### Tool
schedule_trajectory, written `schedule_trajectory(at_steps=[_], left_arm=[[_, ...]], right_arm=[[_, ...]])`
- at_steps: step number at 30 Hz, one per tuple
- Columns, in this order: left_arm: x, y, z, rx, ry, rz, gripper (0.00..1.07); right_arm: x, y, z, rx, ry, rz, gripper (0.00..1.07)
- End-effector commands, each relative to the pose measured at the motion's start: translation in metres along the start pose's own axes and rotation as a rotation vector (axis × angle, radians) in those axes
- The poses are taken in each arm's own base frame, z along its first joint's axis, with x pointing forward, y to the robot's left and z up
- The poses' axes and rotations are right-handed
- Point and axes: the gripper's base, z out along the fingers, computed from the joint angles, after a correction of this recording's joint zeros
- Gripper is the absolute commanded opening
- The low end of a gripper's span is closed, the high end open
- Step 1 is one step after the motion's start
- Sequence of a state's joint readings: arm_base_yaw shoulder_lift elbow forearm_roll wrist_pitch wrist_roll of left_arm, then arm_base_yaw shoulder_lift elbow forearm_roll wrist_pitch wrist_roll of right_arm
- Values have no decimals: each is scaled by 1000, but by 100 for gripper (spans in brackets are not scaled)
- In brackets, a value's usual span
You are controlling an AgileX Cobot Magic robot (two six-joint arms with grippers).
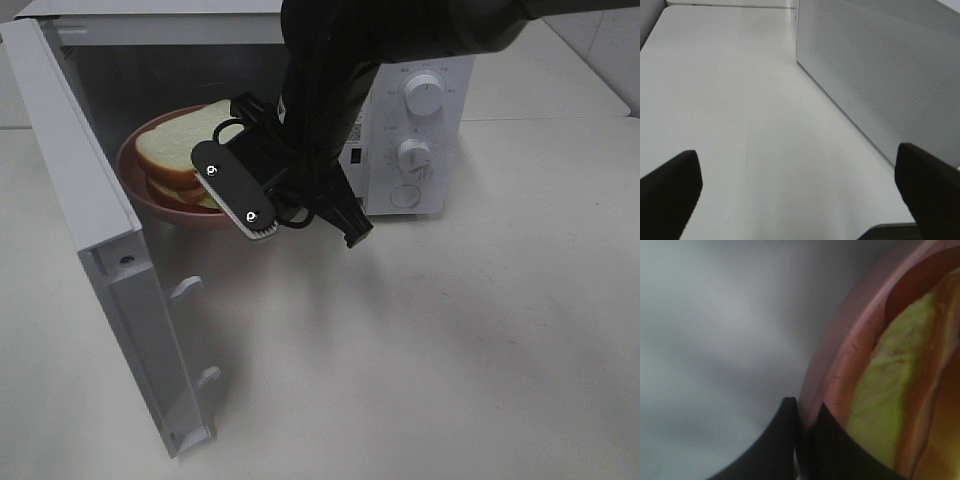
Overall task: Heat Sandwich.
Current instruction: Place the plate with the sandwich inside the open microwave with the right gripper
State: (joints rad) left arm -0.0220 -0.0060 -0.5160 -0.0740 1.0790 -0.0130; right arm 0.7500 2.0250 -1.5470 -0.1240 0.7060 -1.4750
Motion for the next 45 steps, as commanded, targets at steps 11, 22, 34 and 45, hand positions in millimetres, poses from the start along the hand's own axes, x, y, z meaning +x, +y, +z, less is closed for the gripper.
schedule_trajectory(at_steps=[11, 22, 34, 45], left_arm=[[1, -1, -2, 15, -26, 0, 100], [1, -1, -2, 15, -26, 0, 100], [1, -1, -2, 15, -26, -2, 100], [1, 0, -2, 2, -27, 6, 100]], right_arm=[[1, -33, 5, 21, 4, 65, 2], [1, -54, 17, 43, 11, 105, 2], [1, -71, 36, 67, 16, 166, 3], [10, -82, 45, 106, 52, 216, 3]])
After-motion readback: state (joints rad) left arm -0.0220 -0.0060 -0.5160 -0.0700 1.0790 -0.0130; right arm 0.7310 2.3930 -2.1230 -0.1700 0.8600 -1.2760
